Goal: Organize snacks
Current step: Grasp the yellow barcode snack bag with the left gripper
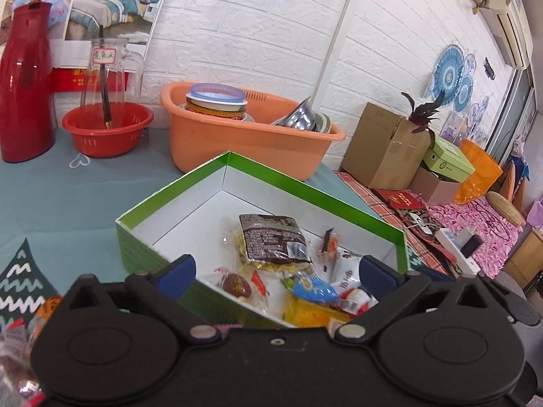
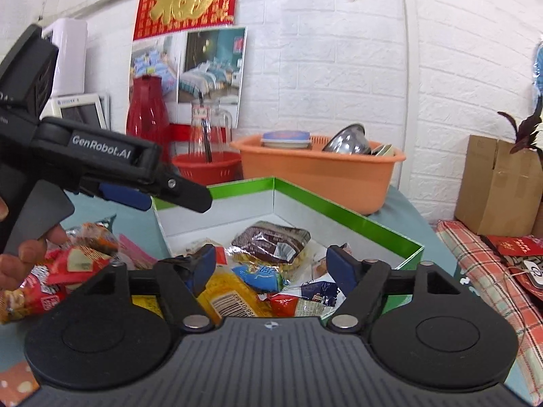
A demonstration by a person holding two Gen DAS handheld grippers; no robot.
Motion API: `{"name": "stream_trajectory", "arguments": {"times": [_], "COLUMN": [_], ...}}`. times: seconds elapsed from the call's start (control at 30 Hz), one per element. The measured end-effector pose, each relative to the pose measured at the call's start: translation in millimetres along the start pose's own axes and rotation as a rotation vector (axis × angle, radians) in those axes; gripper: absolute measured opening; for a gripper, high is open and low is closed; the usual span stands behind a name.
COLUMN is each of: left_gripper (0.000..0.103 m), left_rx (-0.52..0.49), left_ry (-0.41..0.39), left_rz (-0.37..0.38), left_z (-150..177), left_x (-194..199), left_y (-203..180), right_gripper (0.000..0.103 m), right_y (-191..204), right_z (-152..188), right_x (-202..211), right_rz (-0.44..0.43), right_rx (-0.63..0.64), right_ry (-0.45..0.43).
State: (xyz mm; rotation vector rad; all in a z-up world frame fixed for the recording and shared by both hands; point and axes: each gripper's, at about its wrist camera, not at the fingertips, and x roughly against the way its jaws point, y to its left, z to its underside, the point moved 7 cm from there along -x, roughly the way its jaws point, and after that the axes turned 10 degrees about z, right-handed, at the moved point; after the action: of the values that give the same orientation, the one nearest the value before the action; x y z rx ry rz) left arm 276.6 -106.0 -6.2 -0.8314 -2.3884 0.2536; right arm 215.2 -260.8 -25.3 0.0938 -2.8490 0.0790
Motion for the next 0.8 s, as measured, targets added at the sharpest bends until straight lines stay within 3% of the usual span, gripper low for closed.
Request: {"name": "stream_trajectory", "arguments": {"times": [0.2, 0.4, 0.6, 0.8], "left_gripper": [0.103, 0.103, 0.103, 0.103], "left_rx": [0.006, 0.036, 0.166, 0.21], "left_ry": [0.003, 0.026, 0.074, 0.075], "left_rz": [0.004, 0.0, 0.042, 0.041], "left_z": [25, 70, 102, 97], "left_x": [45, 67, 51, 26], "left_y": [-17, -21, -9, -4], "right_gripper": [0.103, 0.103, 0.103, 0.103], "right_y": [4, 16, 26, 26], "right_z": [10, 39, 59, 65], "right_x": [36, 58, 67, 68], "right_rz": [-0.031, -0.073, -0.097, -0.103], "right_rx": [-0.007, -0.02, -0.011, -0.01], "right_ry": [0.008, 0.072, 0.131, 0.158]}}
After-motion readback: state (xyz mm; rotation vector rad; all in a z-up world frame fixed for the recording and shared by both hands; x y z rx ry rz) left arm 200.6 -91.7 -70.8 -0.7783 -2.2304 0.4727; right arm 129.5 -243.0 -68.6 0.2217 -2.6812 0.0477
